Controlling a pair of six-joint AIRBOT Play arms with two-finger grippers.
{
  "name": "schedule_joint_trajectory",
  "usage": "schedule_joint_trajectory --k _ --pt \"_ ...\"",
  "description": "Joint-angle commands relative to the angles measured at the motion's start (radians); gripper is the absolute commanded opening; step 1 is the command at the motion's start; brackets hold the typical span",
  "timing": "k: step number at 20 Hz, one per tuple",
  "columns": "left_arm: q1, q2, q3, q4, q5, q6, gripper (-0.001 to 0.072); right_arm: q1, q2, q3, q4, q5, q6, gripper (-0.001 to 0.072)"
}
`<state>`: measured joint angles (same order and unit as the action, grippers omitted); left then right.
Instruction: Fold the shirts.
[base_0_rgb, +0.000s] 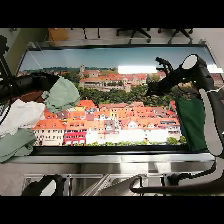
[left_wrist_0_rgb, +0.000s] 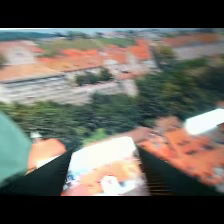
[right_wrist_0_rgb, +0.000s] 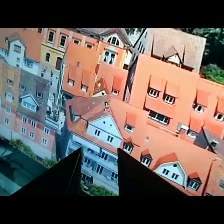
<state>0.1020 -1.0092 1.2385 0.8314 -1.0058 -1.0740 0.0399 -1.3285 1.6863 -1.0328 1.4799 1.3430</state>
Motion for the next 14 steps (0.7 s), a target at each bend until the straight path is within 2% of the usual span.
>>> schedule_joint_trajectory --k 1,6,10,14 --pt "0.032 -0.074 0.0 0.228 0.115 0.0 0.0701 0.0 -0.003 0.0 0.04 -0.047 0.0 0.026" --pt "0.051 -0.283 0.0 0.25 0.141 0.001 0.0702 0.0 -0.036 0.0 0.079 -0.066 0.001 0.026" --pt "0.052 -0.455 0.005 0.251 0.262 0.016 0.0703 0.0 -0.071 0.0 0.207 -0.066 0.0 0.026" --pt "0.053 -0.636 0.099 0.274 0.263 0.019 0.0702 0.0 -0.096 0.0 0.323 -0.066 0.0 0.0259"
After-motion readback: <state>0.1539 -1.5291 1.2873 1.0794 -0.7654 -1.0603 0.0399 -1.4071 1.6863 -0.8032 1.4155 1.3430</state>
